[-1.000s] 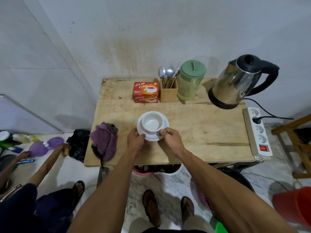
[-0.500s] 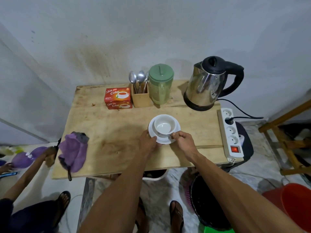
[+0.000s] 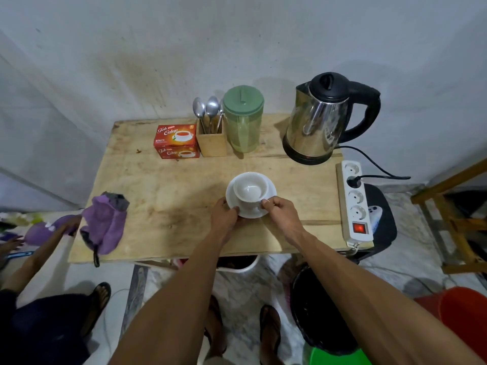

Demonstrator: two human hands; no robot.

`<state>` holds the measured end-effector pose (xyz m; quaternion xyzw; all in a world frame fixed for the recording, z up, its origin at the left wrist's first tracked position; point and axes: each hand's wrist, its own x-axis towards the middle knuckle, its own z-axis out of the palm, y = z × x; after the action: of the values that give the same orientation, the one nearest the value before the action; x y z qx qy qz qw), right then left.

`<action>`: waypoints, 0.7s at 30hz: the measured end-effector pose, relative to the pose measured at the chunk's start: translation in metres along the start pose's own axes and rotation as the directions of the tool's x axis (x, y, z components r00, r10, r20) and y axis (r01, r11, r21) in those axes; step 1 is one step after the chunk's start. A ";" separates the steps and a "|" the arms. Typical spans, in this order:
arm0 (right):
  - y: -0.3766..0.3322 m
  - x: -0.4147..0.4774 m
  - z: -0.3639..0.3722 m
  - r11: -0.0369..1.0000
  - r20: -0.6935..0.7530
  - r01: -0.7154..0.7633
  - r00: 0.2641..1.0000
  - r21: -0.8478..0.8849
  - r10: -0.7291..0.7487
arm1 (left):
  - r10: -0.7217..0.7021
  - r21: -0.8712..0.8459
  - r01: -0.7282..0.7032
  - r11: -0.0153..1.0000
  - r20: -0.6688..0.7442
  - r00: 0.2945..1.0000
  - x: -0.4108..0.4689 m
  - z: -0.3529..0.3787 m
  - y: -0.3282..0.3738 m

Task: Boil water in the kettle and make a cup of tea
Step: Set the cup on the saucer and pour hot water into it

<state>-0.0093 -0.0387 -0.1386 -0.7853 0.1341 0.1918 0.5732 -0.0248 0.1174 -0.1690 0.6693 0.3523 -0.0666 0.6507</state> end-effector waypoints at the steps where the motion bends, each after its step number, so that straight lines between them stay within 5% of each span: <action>1: 0.000 -0.001 0.000 1.000 -0.015 0.008 1.000 -0.002 -0.008 | 0.002 0.017 -0.001 1.000 -0.003 1.000 -0.001 -0.001 0.001; 6: 0.005 0.007 -0.010 0.998 -0.186 0.048 0.981 -0.037 -0.054 | 0.182 0.336 -0.102 0.936 -0.214 0.960 -0.006 -0.013 0.002; 9: 0.017 0.014 -0.016 0.975 -0.279 0.070 0.952 -0.209 -0.128 | 0.441 0.616 -0.233 0.752 -0.208 0.873 -0.002 -0.023 -0.013; 12: 0.036 0.021 -0.021 0.784 -0.246 0.157 0.897 -0.600 -0.368 | 0.596 0.840 -0.230 0.492 -0.132 0.792 0.004 -0.028 -0.028; 16: 0.060 0.030 -0.026 0.545 -0.129 0.161 0.882 -0.823 -0.454 | 0.546 0.913 -0.209 0.350 -0.018 0.837 0.009 -0.033 -0.045; 21: 0.073 0.036 -0.022 0.468 -0.034 0.151 0.931 -0.871 -0.363 | 0.471 0.920 -0.215 0.329 0.038 0.881 0.015 -0.035 -0.050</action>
<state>-0.0052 -0.0818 -0.2112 -0.9911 -0.0376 0.0578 0.1142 -0.0543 0.1506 -0.2135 0.9732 0.1832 -0.0254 0.1363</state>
